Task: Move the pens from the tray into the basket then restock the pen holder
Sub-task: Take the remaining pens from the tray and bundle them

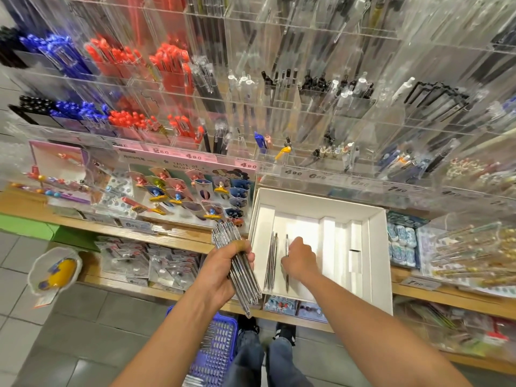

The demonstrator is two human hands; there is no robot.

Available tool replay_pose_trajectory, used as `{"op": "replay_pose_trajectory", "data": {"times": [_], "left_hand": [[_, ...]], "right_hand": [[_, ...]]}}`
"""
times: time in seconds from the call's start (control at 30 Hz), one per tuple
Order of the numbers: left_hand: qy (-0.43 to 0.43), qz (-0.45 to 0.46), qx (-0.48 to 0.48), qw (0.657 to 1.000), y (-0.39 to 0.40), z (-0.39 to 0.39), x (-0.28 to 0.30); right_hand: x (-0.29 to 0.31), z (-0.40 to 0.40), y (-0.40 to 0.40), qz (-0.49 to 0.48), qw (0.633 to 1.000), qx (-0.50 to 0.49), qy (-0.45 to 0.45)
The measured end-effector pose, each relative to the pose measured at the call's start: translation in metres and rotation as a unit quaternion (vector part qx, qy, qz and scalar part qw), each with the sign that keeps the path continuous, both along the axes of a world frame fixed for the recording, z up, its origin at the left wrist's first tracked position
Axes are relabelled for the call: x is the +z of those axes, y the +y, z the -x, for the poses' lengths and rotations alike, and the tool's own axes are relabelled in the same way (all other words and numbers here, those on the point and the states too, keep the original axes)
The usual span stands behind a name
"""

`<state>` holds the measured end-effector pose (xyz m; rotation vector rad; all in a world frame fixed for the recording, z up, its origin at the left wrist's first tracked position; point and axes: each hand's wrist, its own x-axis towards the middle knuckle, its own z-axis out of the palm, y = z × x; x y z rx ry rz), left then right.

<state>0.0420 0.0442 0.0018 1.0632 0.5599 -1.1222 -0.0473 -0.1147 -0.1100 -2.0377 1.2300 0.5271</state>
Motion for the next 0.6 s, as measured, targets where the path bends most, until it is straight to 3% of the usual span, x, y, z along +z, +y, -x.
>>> {"op": "replay_pose_trajectory", "data": {"times": [0.1,0.23,0.4,0.47,0.6], "left_hand": [[0.003,-0.003,-0.001,1.000,0.001,0.000,0.000],[0.006,-0.008,0.004,1.000,-0.001,0.000,0.000],[-0.010,0.029,-0.025,0.999,-0.009,0.004,0.007],[0.009,0.070,-0.031,0.997,-0.013,0.008,0.012],[0.017,0.094,-0.019,0.995,-0.017,0.014,0.017]], "right_hand": [[0.007,0.001,-0.005,0.014,1.000,-0.022,-0.005],[0.052,0.004,-0.012,-0.099,0.972,-0.131,-0.168],[0.122,0.006,0.016,-0.227,0.922,-0.065,-0.308],[0.137,0.005,0.034,-0.227,0.921,-0.039,-0.313],[0.143,0.001,0.051,-0.136,0.939,-0.017,-0.316]]}}
